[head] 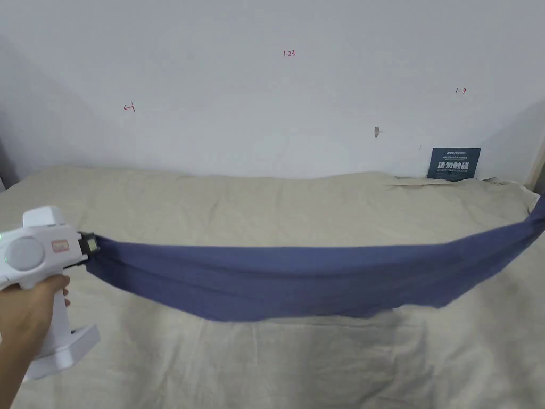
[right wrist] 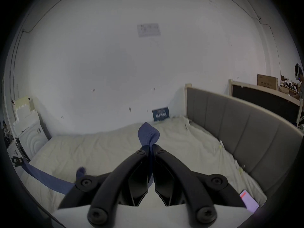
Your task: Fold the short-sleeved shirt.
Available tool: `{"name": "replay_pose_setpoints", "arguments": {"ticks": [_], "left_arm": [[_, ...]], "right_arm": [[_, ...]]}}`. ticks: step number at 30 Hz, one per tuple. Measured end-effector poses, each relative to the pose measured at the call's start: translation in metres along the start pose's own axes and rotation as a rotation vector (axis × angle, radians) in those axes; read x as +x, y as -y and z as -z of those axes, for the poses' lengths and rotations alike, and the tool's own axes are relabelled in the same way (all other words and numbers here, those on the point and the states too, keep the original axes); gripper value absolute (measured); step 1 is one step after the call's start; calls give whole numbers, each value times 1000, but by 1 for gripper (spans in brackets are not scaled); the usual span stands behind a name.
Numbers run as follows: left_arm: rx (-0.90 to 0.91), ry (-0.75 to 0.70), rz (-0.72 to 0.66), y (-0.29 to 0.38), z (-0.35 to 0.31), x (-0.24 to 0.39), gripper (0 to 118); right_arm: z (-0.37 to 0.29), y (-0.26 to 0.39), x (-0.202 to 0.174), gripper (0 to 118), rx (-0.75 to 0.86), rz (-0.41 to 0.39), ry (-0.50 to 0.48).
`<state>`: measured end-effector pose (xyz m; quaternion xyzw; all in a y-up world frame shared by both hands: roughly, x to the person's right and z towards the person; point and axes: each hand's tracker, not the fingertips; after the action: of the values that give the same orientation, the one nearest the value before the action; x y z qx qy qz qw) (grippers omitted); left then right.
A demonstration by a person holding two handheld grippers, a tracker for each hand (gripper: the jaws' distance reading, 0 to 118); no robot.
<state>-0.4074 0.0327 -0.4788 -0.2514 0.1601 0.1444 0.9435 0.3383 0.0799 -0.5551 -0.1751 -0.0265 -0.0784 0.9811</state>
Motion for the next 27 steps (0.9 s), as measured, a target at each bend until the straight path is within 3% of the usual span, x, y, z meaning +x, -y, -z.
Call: {"name": "replay_pose_setpoints", "arguments": {"ticks": [6, 27], "left_arm": [[-60, -27, 46, 55, 2, -15, 1], [-309, -74, 145, 216, -66, -64, 1]], "right_arm": [[-10, 61, 6, 2, -72, -1, 9], [-148, 241, 50, 2, -338, -7, 36]]}}
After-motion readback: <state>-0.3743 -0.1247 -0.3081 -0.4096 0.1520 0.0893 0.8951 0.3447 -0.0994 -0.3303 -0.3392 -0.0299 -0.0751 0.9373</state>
